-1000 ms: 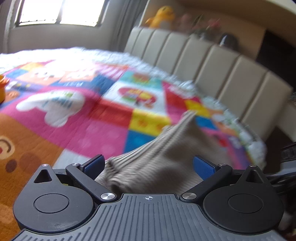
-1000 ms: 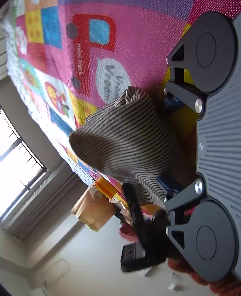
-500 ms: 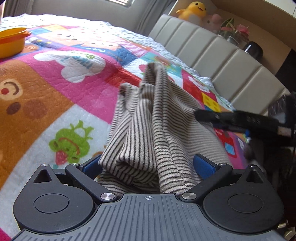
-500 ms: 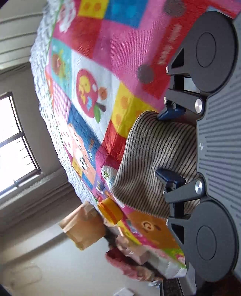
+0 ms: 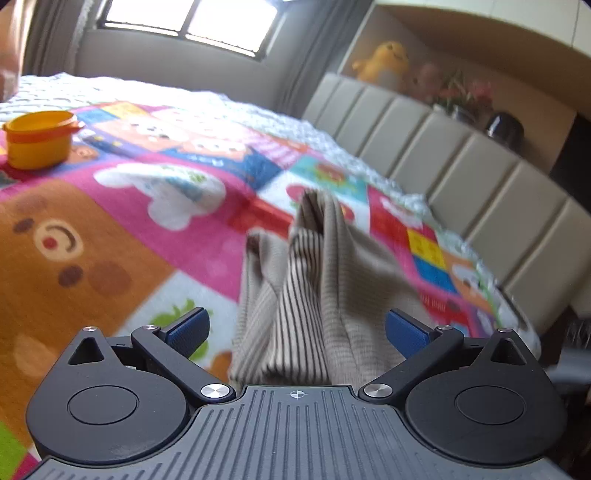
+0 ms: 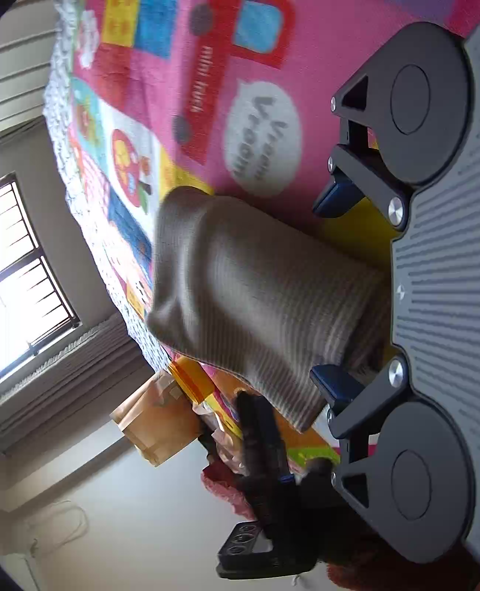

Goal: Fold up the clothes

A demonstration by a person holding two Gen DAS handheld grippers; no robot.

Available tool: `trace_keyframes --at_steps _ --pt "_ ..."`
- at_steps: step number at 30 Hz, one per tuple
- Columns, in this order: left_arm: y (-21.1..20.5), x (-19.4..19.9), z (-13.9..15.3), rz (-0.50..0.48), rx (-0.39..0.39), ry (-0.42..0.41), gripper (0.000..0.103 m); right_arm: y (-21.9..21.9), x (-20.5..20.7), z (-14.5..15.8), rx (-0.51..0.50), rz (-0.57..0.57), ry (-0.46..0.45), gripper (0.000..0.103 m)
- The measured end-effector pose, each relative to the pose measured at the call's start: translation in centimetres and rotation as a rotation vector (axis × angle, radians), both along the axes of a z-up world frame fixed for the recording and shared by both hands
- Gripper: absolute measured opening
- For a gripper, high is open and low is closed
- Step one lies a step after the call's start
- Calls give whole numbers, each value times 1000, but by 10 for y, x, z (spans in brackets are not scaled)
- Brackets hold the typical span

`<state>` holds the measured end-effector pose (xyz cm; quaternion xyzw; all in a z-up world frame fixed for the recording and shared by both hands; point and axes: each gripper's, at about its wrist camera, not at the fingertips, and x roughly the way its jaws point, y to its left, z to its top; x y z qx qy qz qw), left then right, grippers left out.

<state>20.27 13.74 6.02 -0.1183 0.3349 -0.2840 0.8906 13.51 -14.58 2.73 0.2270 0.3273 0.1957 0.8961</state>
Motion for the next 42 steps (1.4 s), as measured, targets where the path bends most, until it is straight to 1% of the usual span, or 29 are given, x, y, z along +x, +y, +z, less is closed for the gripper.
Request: trace_keyframes --at_steps 2,3,4,5,6,7,8,9,10,13,15,18,20,23,26,28,30,33,37,39,40,42 --pt "4 8 1 0 -29 36 103 3 -3 -4 18 5 9 90" --pt "5 12 0 -6 -45 58 103 5 -4 -7 26 8 13 88" --pt "4 16 -7 -36 -70 93 103 7 -6 -9 35 10 18 77" --pt "2 18 -15 -63 -92 124 103 9 -7 -11 44 13 22 76" --pt "-2 17 -22 -76 -103 138 103 10 -8 -13 49 15 25 71" --pt "-6 15 -29 -89 -114 151 103 7 -7 -9 17 15 15 64" --pt "-10 13 -35 -101 -121 158 103 4 -5 -6 -14 14 5 61" --pt "-15 7 -36 -106 -108 137 103 0 -3 -2 -46 14 -5 57" --pt "-20 2 -35 -116 -106 128 103 -3 -2 1 -78 14 -15 56" --pt "-38 -12 -34 -144 -149 134 103 -12 3 11 -173 13 -45 55" --pt "-55 -23 -33 -170 -173 124 103 -19 6 18 -236 12 -65 54" --pt "-79 -35 -38 -200 -207 126 103 -28 11 29 -331 11 -95 54" --pt "-87 -42 -39 -221 -220 124 103 -34 14 36 -395 10 -115 54" --pt "-85 -51 -36 -211 -196 105 103 -38 13 43 -475 14 -149 56" --pt "-66 -52 -27 -124 -181 85 103 -25 -3 41 -535 28 -214 66" --pt "-52 -48 -18 -58 -182 62 103 -15 -16 37 -572 37 -265 69" --pt "-40 -41 -6 -2 -191 36 103 -9 -25 35 -577 26 -295 69" --pt "-33 -28 8 35 -169 1 103 -2 -40 32 -578 4 -333 69" --pt "-41 -17 13 88 -51 -33 103 10 -49 34 -572 27 -368 69" --pt "-50 -8 13 89 -22 -20 103 16 -54 35 -569 41 -384 70" --pt "-53 -4 11 94 -8 -20 103 19 -56 36 -568 48 -392 73" --pt "-55 1 9 122 35 -40 103 25 -61 37 -564 61 -409 74"
